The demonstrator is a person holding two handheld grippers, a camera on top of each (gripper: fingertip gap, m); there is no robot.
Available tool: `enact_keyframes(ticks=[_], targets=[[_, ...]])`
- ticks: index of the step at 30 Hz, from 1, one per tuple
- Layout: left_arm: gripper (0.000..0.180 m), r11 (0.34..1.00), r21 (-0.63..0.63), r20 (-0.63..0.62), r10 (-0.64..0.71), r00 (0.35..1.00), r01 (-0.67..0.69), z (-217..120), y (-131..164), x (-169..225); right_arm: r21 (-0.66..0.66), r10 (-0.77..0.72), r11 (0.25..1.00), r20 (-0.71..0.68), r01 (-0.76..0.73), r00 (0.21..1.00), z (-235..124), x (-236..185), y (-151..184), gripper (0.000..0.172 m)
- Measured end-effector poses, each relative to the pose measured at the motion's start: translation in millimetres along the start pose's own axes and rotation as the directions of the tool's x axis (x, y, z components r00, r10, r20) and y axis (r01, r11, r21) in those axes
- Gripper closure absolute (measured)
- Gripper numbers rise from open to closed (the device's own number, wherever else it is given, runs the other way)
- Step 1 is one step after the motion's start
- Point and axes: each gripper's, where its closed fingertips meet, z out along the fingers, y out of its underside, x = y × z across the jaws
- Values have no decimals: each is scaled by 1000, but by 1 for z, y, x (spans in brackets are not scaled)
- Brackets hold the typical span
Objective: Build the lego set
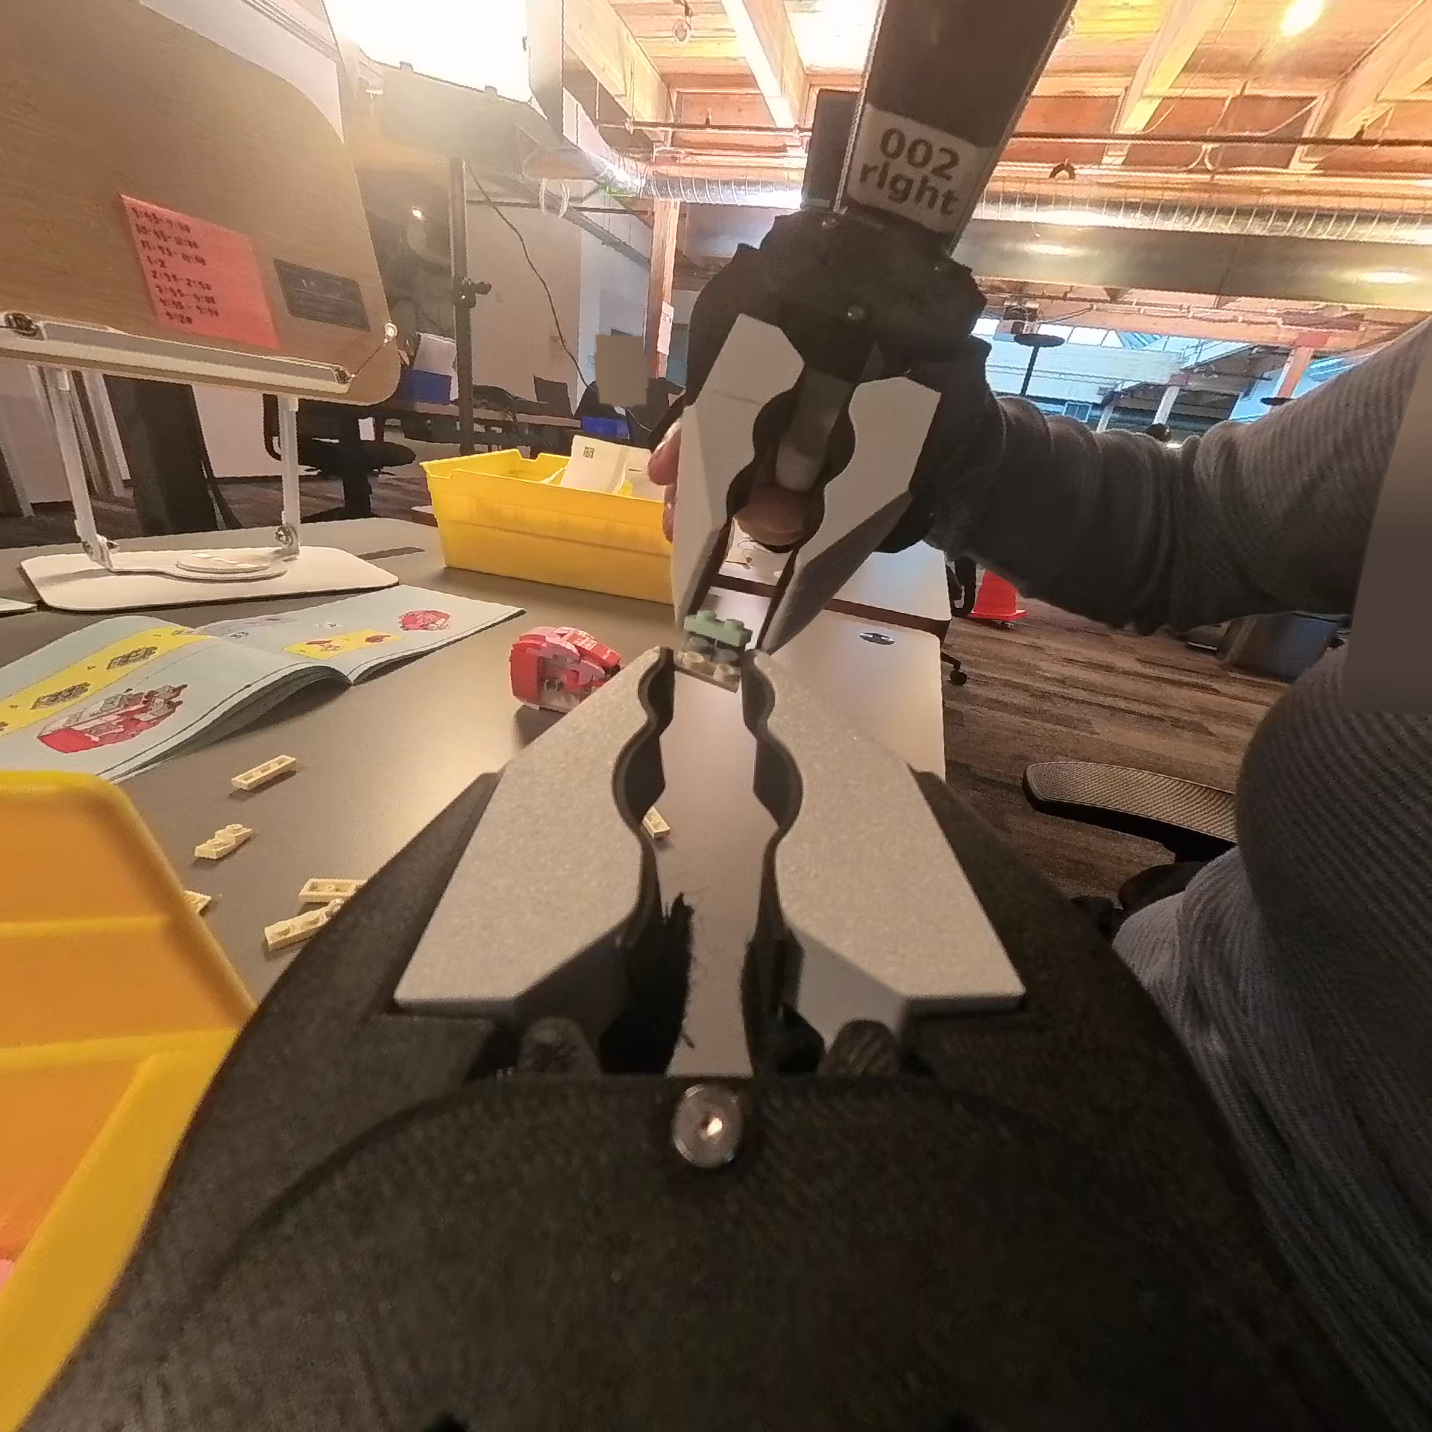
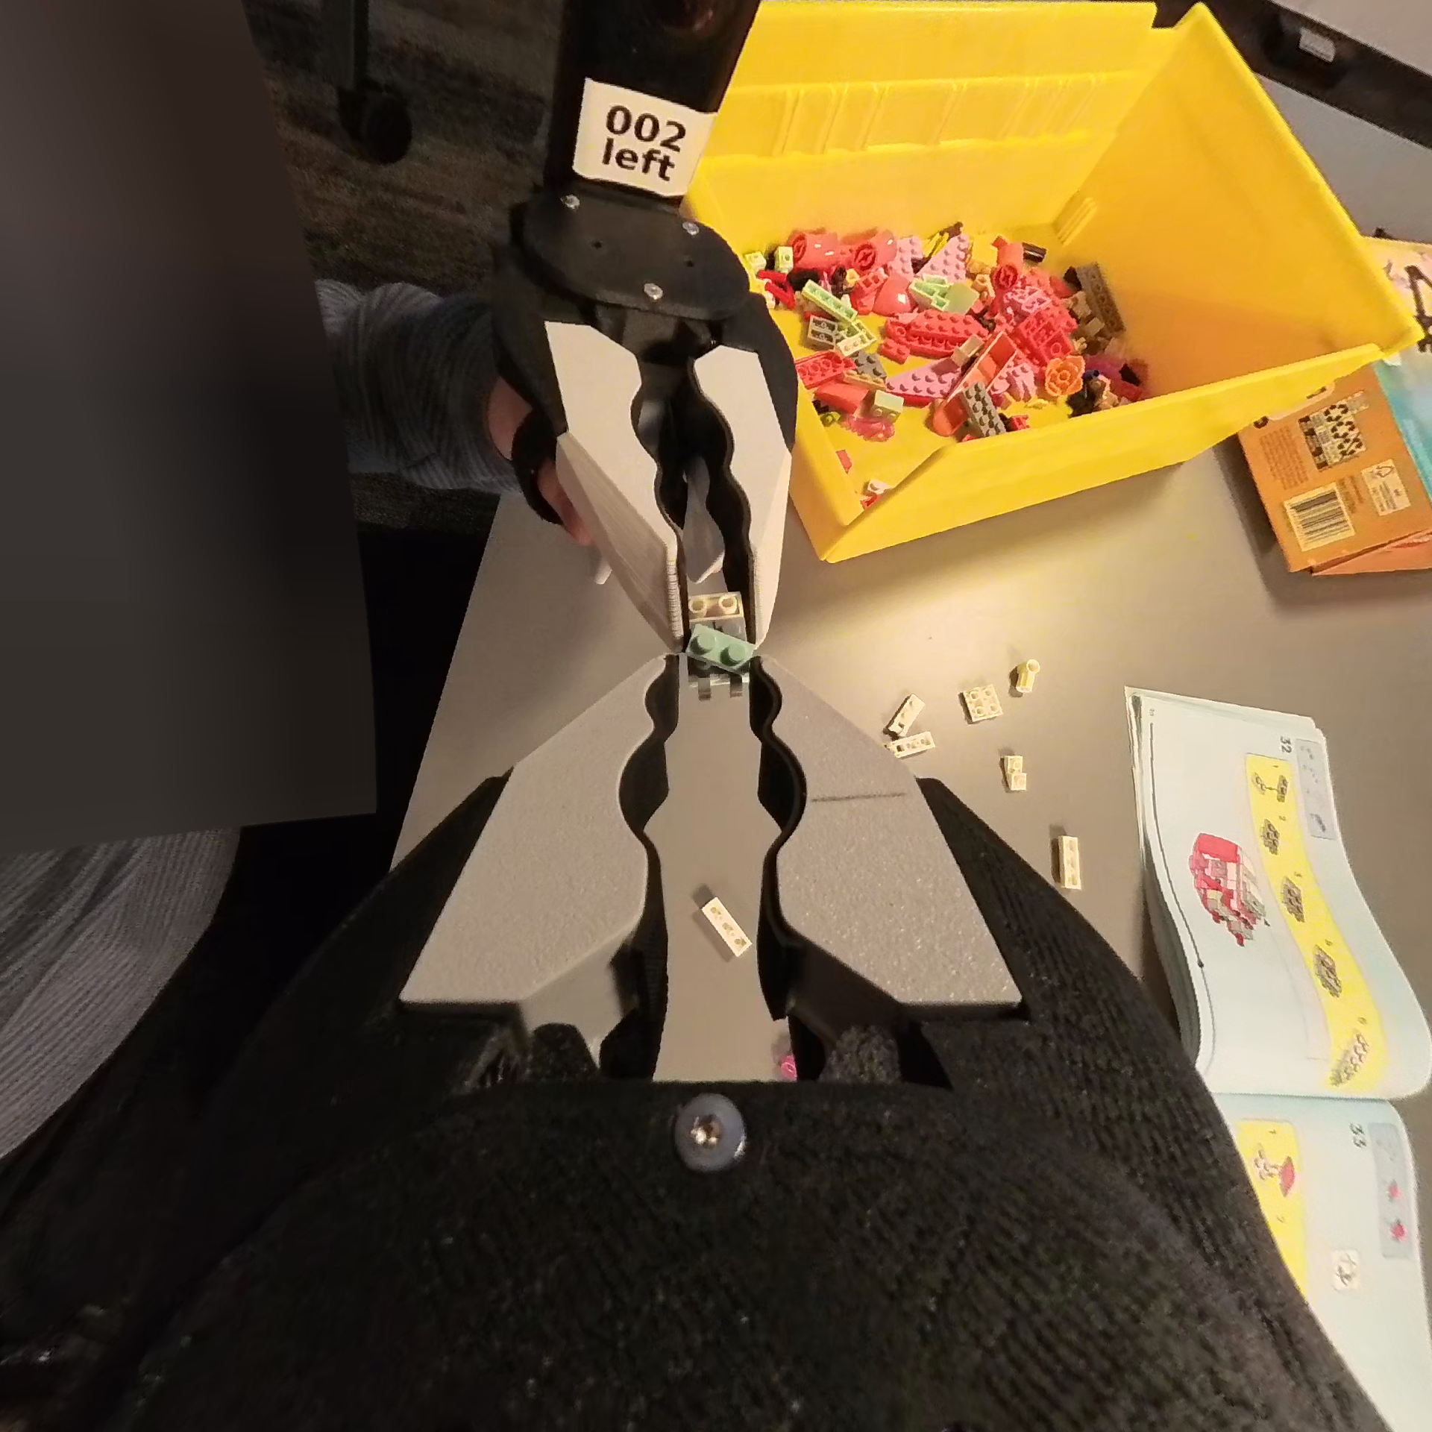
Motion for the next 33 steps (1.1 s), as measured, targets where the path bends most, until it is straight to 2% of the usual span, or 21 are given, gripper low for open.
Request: enact_keyframes(ticks=[12,19,25,29,33], targets=[[164,1000,-2,0,-2,1000,2,0,0,0,1,-20,1000,-2,20,1000,0,1,-2,153],[164,1000,-4,1,0,1000,0,0,1,0,26,59,998,24,-59,998,1,1,-7,151],[164,1000,1,2,-5,1000,5,0,0,-1,18,76,997,23,-76,997,3,3,-6,156],[164,1000,-8,-16,2,1000,-2,1,1,2,-1,26,1000,52,-26,998,0,0,-4,156],[164,1000,7,-94,-27,995,28,-1,-1,12,-1,-80,997,119,81,990,-5,-12,-6,157]])
